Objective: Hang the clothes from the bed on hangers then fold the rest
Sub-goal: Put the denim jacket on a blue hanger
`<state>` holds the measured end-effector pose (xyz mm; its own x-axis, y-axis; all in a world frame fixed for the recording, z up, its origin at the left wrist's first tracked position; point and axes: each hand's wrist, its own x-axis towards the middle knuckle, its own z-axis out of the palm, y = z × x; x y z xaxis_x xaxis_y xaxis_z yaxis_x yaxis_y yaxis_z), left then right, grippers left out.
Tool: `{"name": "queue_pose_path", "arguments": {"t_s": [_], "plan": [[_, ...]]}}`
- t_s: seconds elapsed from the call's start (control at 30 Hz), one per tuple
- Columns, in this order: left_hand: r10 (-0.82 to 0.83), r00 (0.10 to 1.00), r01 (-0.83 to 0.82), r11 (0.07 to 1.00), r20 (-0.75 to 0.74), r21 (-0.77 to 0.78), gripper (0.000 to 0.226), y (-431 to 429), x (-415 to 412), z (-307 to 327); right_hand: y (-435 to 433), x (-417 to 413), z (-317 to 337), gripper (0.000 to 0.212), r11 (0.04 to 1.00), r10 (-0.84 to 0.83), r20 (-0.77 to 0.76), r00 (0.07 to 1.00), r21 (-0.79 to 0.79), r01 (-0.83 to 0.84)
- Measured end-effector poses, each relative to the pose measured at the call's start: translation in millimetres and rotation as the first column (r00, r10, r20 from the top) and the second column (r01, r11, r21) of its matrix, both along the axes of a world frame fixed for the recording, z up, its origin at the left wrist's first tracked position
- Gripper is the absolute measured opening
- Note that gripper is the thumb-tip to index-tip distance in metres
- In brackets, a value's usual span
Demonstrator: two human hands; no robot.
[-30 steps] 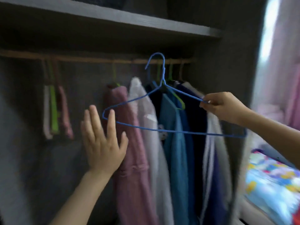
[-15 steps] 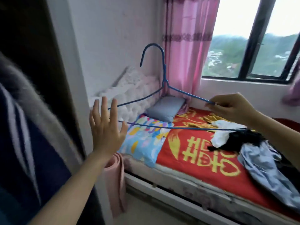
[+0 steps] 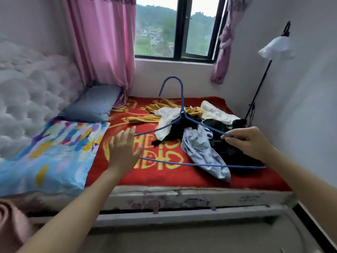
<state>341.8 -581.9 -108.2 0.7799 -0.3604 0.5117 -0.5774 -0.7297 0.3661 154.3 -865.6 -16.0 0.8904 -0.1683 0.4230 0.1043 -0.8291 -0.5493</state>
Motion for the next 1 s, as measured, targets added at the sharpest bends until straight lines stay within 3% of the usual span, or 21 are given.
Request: {"name": "queue_pose_path", "arguments": {"t_s": [0.2,0.53,0.8,0.93,1.0], "plan": [[-0.176,0.941,0.188,0.982,-0.29,0.016,0.031,-96.6,81.8,-55.1,-99.6,54.4,-54.4,0.007,0.982,-0.191,-0.081,0.978,-0.029,0.189],[-0.221,0.879,0.313,0.936,-0.423,0.162,0.026,-238.2,143.7,-124.4,-226.7,104.9,-150.8,0.014,0.825,-0.512,-0.377,0.772,0.034,0.564],[-0.079,0.882,0.213,0.946,-0.464,0.243,0.023,-284.0,179.6,-170.1,-294.1,173.2,-218.1,0.009,0.847,-0.347,-0.554,0.756,0.16,0.506],[0.192,0.91,-0.075,0.948,-0.366,0.31,0.016,-288.7,216.2,-182.4,-308.9,246.6,-258.1,0.017,0.902,-0.157,-0.566,0.809,0.252,0.352],[0.397,0.835,-0.233,0.882,-0.381,0.409,0.033,-290.1,236.9,-181.3,-304.5,288.8,-284.9,0.033,0.946,0.013,-0.657,0.753,0.251,0.203]]}}
